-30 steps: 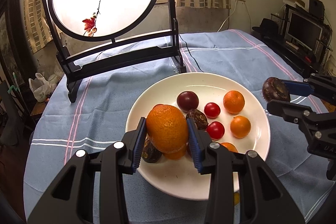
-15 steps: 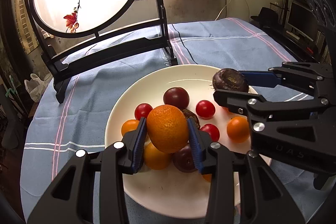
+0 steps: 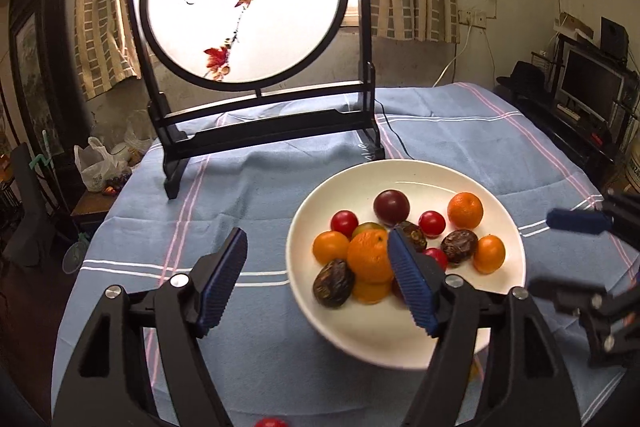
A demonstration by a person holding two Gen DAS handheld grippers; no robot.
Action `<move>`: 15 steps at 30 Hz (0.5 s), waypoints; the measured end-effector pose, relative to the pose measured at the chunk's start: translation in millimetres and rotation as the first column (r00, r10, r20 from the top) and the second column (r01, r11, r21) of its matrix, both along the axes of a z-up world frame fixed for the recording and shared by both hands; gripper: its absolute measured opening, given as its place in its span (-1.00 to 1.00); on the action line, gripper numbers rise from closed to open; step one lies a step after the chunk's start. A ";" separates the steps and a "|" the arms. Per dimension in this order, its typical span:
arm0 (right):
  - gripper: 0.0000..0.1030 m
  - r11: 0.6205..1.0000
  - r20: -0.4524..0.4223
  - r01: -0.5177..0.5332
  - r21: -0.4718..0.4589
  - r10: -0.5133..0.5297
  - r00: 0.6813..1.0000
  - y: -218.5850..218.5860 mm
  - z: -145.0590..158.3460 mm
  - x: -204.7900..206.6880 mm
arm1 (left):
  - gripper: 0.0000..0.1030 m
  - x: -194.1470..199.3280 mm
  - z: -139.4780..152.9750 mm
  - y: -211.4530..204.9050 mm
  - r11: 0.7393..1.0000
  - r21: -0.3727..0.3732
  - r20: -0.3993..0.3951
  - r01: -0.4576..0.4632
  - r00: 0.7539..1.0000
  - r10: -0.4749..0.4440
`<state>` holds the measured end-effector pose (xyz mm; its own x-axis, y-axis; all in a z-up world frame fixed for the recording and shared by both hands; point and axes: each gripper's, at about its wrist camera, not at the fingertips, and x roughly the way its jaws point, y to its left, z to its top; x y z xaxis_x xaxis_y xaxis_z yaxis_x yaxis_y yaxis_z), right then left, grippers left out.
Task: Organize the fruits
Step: 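Grasp a red cherry tomato with the left gripper while the right gripper grasps a small yellow citrus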
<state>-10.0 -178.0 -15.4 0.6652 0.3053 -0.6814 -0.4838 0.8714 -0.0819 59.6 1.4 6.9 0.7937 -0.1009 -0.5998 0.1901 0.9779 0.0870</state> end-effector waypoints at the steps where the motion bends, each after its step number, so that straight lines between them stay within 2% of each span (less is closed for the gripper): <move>1: 0.18 1.000 -0.024 -0.026 -0.009 0.026 0.999 3.8 -9.9 -11.8 | 0.41 -7.4 1.0 8.6 1.000 0.000 0.006 -0.007 1.000 0.007; 3: 0.15 0.998 -0.073 -0.052 -0.042 0.049 0.996 11.4 -33.0 -27.8 | 0.45 -22.8 -0.3 27.4 1.000 -0.001 0.002 -0.014 1.000 0.014; 6: 0.12 0.997 -0.151 -0.051 -0.056 0.042 0.988 19.6 -61.1 -29.0 | 0.45 -42.8 -8.4 49.5 0.999 0.005 -0.023 -0.035 0.999 0.035; 10: 0.09 0.999 -0.195 -0.044 -0.029 0.038 0.980 32.0 -71.6 -16.7 | 0.45 -64.1 -21.3 66.2 0.999 0.006 -0.063 -0.041 0.997 0.042; 15: -0.34 0.997 -0.210 -0.031 -0.071 0.016 0.978 46.6 -79.8 -5.8 | 0.45 -81.2 -44.7 67.5 1.000 0.030 -0.114 0.004 0.993 -0.001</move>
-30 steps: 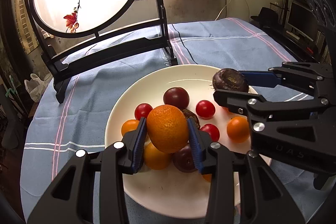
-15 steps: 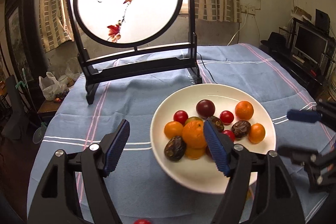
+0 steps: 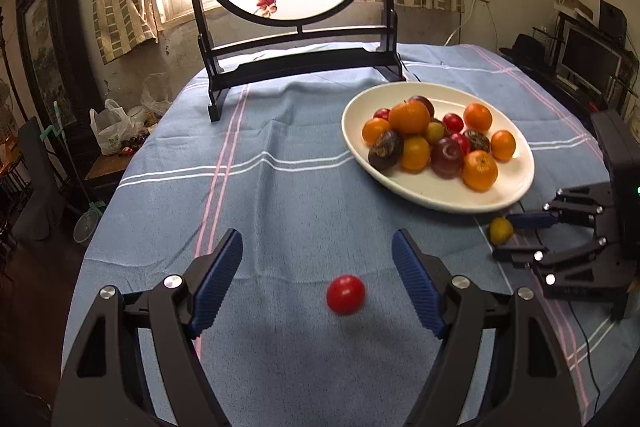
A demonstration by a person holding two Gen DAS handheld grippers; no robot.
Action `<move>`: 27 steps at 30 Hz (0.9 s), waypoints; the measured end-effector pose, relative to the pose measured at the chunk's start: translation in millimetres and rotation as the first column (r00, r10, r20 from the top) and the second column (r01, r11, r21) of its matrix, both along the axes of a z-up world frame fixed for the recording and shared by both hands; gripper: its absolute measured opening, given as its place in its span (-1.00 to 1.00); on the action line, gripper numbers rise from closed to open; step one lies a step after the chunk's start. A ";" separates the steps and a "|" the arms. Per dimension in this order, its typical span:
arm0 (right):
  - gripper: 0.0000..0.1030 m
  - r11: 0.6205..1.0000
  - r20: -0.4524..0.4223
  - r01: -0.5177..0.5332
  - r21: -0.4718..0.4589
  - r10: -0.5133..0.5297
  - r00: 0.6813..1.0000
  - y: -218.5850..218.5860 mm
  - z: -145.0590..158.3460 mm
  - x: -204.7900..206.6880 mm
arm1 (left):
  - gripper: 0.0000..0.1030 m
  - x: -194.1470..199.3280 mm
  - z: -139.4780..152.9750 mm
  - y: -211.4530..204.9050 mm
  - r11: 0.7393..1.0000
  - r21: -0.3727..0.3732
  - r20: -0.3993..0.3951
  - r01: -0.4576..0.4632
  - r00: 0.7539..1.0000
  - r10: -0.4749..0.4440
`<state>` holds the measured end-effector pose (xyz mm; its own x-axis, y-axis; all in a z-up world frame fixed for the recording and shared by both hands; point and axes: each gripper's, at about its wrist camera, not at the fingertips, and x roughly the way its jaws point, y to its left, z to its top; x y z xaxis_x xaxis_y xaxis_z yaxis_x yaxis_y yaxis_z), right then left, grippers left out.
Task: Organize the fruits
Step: 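Grasp a red cherry tomato with the left gripper while the right gripper grasps a small yellow citrus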
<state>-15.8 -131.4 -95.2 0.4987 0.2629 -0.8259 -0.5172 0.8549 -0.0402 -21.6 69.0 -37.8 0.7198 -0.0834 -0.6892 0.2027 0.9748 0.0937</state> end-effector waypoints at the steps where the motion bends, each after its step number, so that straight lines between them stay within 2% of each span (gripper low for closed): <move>1: -0.40 1.000 -0.001 0.005 -0.004 -0.005 1.000 -0.5 0.5 0.2 | 0.45 -0.5 -6.8 -2.2 1.000 0.010 -0.017 0.011 1.000 -0.011; 2: -0.46 1.000 0.002 0.007 0.002 -0.007 1.000 -2.2 2.9 -1.3 | 0.45 -1.1 -12.9 -3.9 1.000 0.017 -0.031 0.020 0.999 -0.019; 9: -0.46 1.000 0.042 -0.011 0.019 0.010 0.999 -18.7 24.4 -27.2 | 0.41 6.2 -37.6 -12.9 0.998 0.025 -0.087 0.061 0.994 -0.059; 13: -0.46 0.999 0.038 -0.010 0.034 0.009 0.999 -23.7 25.5 -29.3 | -0.11 16.4 -47.9 -11.1 0.998 0.000 -0.143 0.061 0.988 -0.060; 15: -0.46 0.999 0.036 -0.012 0.042 0.011 0.999 -24.4 25.4 -29.5 | -0.27 21.5 -53.8 -7.9 0.999 -0.021 -0.175 0.048 0.983 -0.051; 17: -0.46 0.999 0.039 -0.015 0.043 0.013 0.999 -24.7 25.6 -29.8 | -0.29 24.5 -57.4 -4.2 0.998 -0.041 -0.188 0.037 0.981 -0.044; 19: -0.46 0.999 0.043 -0.015 0.046 0.013 0.999 -25.3 26.9 -30.5 | -0.49 24.3 -57.2 -3.7 0.997 -0.069 -0.195 0.045 0.979 -0.058; 24: -0.46 0.998 0.088 0.004 0.060 -0.010 0.996 -33.5 42.1 -37.5 | -0.50 14.0 -35.2 -12.7 0.996 -0.057 -0.139 0.064 0.988 -0.071; 27: -0.46 0.997 0.131 0.016 0.079 -0.026 0.991 -39.7 58.9 -41.0 | -0.50 5.6 -9.7 -23.8 0.997 -0.022 -0.051 0.069 0.996 -0.070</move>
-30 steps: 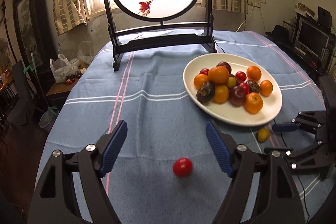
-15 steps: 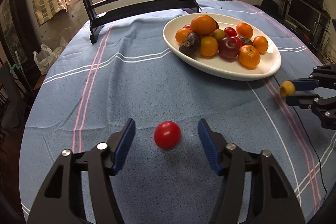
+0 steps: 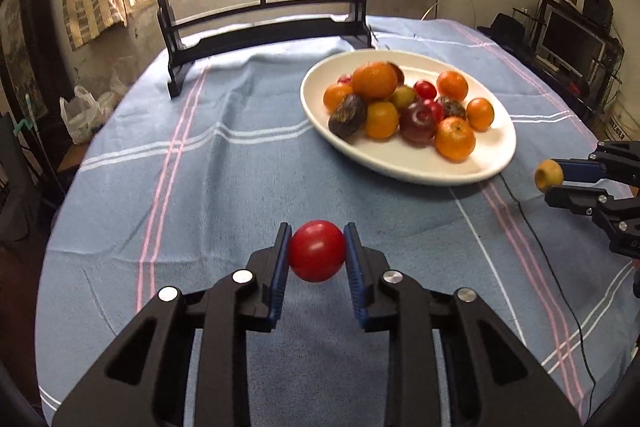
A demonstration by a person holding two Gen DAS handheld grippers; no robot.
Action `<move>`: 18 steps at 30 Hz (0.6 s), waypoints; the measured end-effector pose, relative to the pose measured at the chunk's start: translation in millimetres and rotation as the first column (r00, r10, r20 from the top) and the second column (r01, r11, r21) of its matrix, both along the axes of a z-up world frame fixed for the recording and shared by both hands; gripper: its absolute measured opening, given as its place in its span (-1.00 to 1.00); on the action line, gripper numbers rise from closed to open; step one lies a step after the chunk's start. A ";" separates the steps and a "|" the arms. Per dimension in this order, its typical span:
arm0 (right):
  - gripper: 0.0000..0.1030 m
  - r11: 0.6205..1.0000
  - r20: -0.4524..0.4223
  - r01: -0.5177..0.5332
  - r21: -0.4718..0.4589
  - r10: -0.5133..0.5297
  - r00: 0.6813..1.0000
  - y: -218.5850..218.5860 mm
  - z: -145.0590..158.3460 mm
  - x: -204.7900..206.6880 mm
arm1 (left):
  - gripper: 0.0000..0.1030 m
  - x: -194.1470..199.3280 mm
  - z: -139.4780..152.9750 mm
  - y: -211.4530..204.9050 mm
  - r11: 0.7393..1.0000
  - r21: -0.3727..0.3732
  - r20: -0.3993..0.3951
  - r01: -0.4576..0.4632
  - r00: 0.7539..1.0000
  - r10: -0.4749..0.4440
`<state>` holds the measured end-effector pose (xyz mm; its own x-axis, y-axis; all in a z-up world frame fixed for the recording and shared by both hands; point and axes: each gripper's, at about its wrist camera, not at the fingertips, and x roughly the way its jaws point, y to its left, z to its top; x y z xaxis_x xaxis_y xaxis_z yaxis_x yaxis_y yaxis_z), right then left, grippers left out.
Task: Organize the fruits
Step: 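Grasp a red cherry tomato with the left gripper while the right gripper grasps a small yellow citrus, then carry the cherry tomato and citrus over the plate and open both grippers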
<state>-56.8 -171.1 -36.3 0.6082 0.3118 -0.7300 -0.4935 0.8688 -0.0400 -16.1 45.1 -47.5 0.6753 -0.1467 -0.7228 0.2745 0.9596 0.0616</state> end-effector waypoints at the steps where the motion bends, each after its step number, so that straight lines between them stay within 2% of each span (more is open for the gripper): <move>1: -0.46 1.000 0.017 0.007 0.008 -0.007 1.000 -2.2 6.2 -0.6 | -0.50 -2.5 9.7 -6.1 1.000 0.012 0.038 0.002 0.999 -0.003; 7: -0.46 0.996 0.127 0.065 0.068 -0.073 0.989 -14.7 43.4 8.2 | -0.50 5.2 58.4 -45.4 1.000 0.010 0.168 0.021 0.985 -0.022; 11: -0.46 0.988 0.155 0.096 0.118 -0.114 0.981 -23.1 57.4 24.2 | -0.50 17.1 78.9 -76.8 0.999 0.008 0.226 0.033 0.974 -0.034; 18: -0.46 0.986 0.159 0.104 0.130 -0.125 0.979 -25.7 58.3 43.5 | -0.50 37.0 81.0 -109.6 0.999 0.003 0.243 0.047 0.969 -0.046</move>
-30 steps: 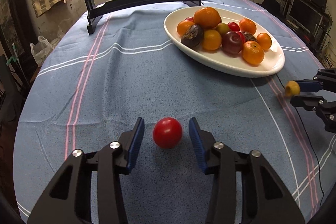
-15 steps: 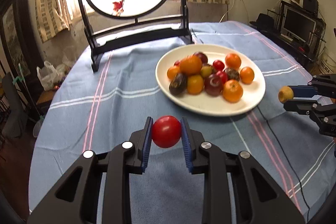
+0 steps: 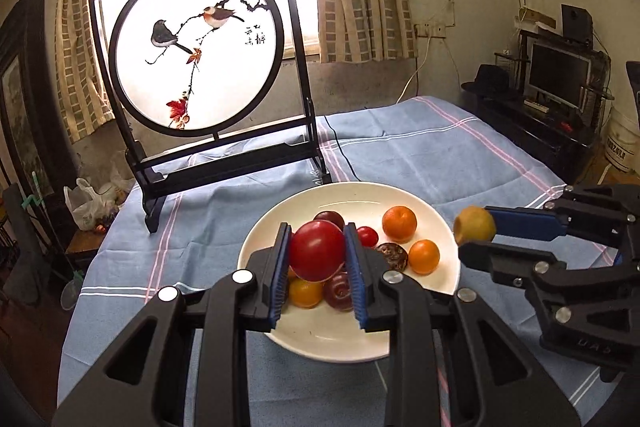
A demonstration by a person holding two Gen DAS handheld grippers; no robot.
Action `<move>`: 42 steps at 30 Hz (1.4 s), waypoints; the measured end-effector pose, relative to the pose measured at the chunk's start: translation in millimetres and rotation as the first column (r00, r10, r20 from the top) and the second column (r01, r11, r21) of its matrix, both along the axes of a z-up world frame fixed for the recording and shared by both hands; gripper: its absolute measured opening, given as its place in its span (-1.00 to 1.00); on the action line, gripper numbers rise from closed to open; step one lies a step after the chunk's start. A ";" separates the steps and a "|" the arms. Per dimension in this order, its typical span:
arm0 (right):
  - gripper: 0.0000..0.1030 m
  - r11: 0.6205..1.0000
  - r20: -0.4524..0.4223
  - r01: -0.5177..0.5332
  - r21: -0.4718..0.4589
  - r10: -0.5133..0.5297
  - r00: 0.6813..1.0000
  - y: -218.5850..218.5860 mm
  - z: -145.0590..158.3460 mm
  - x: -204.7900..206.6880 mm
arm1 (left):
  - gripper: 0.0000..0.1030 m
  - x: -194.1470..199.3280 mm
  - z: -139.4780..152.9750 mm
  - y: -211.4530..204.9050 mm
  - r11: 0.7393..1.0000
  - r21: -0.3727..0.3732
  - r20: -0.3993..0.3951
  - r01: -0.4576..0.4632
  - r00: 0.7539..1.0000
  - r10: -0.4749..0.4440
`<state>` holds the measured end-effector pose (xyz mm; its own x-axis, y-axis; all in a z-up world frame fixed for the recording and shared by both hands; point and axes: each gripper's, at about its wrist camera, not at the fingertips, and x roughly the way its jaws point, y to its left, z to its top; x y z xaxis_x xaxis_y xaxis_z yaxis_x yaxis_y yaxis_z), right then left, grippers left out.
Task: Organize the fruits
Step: 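Carry the cherry tomato and citrus over the plate and open both grippers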
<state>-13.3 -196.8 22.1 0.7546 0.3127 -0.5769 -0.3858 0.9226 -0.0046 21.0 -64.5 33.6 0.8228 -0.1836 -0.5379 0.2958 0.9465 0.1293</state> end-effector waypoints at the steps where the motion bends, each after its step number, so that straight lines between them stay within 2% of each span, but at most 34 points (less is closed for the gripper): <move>1: -0.46 1.000 -0.004 0.001 0.002 -0.001 1.000 -0.2 -1.1 1.4 | -0.50 3.1 -2.1 -1.4 1.000 -0.006 -0.008 -0.001 1.000 0.000; 20: -0.46 1.000 -0.029 0.005 -0.011 -0.005 1.000 2.9 -12.3 23.9 | -0.49 33.1 -33.7 -1.9 0.999 0.003 -0.066 -0.037 0.997 0.037; 34: -0.46 0.998 -0.113 0.067 -0.002 -0.067 0.991 10.2 -28.0 91.8 | -0.49 59.8 -50.6 -14.1 0.998 0.051 -0.105 -0.044 0.993 0.049; 42: -0.42 0.998 -0.168 0.056 -0.015 -0.058 0.984 21.5 -40.7 112.8 | -0.49 68.7 -62.2 -15.5 0.996 0.069 -0.127 -0.052 0.990 0.061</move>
